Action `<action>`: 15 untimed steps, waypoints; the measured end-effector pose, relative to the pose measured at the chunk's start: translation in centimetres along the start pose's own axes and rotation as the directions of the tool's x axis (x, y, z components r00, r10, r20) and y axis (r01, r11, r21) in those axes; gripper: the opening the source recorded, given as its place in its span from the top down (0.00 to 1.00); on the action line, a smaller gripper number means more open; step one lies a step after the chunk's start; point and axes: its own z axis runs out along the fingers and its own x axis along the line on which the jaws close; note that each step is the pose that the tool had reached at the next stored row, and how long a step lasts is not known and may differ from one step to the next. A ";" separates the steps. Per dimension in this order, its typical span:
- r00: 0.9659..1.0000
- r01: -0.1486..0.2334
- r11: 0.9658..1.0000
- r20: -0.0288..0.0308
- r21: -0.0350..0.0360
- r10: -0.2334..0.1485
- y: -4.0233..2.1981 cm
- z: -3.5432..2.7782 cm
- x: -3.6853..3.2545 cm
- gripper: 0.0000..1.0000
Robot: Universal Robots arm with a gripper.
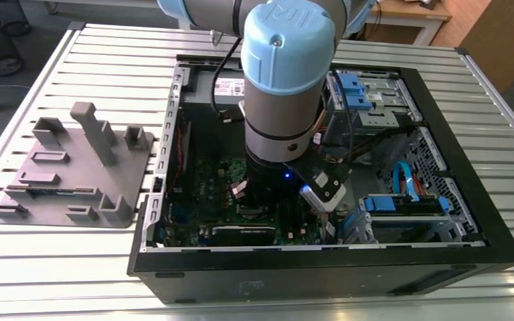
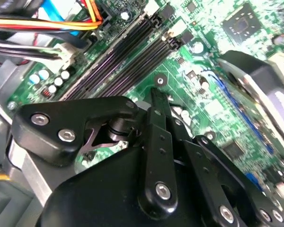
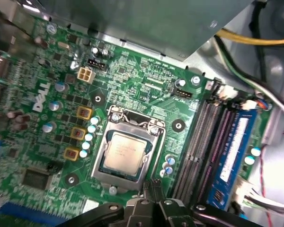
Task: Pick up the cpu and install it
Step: 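Install the first cpu locking lever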
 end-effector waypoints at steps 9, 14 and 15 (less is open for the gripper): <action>1.000 0.000 1.000 0.000 0.000 0.000 0.09 -0.77 0.23 0.89; 1.000 -0.001 1.000 0.000 0.000 0.001 0.78 -0.77 1.14 0.89; 1.000 -0.001 1.000 0.000 0.000 0.001 0.98 -0.77 1.27 0.89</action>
